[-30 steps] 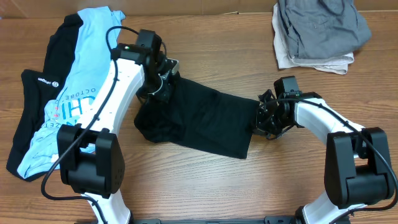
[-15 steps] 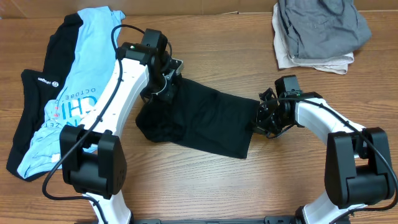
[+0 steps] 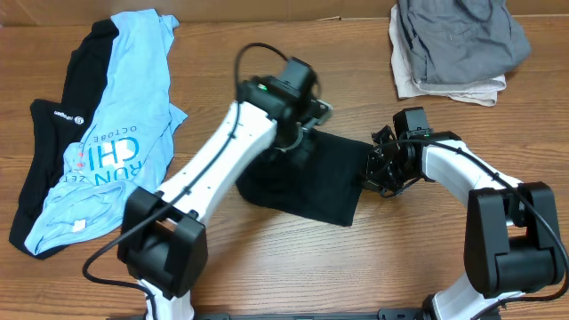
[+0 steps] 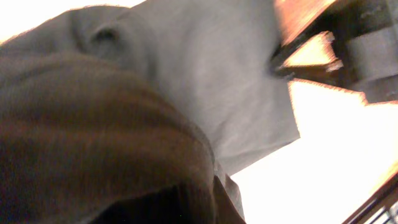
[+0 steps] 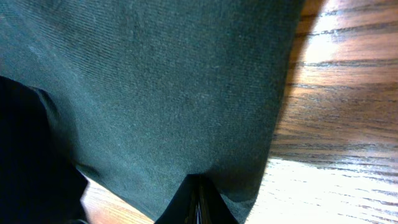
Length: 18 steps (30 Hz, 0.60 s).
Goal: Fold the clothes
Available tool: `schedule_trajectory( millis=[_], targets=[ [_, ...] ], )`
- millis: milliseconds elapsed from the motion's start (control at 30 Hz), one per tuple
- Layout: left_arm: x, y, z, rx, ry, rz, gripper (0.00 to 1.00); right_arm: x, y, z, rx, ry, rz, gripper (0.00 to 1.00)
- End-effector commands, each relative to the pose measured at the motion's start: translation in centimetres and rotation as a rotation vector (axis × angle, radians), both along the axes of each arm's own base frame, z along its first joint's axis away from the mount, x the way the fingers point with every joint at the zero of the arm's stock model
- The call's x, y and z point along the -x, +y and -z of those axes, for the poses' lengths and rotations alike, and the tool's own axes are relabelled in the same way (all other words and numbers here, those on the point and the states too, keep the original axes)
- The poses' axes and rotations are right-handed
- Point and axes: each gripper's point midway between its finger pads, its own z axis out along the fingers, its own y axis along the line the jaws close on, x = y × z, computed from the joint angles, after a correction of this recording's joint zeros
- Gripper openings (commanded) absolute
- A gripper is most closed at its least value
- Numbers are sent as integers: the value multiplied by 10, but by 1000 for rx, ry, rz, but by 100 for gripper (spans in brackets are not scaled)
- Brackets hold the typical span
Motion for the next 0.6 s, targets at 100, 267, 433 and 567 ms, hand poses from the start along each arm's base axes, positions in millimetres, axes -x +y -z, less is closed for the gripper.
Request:
schedule_trajectory(
  millis=[100,267,433,567],
  targets=[
    [7,-50,-13,94,-41,5,4,-4,-4,-4,6,-23,13,4],
    [3,-63,-17,122,-78,1,4,-6,-4,-5,4,-21,32,4],
    [-3,-70,-14,144,-88,-16,4,-28,-9,-29,-68,-102,68,4],
    [-3,-74,-6,149,-66,-16,4,-56,-33,-79,-89,-212,141,4]
  ],
)
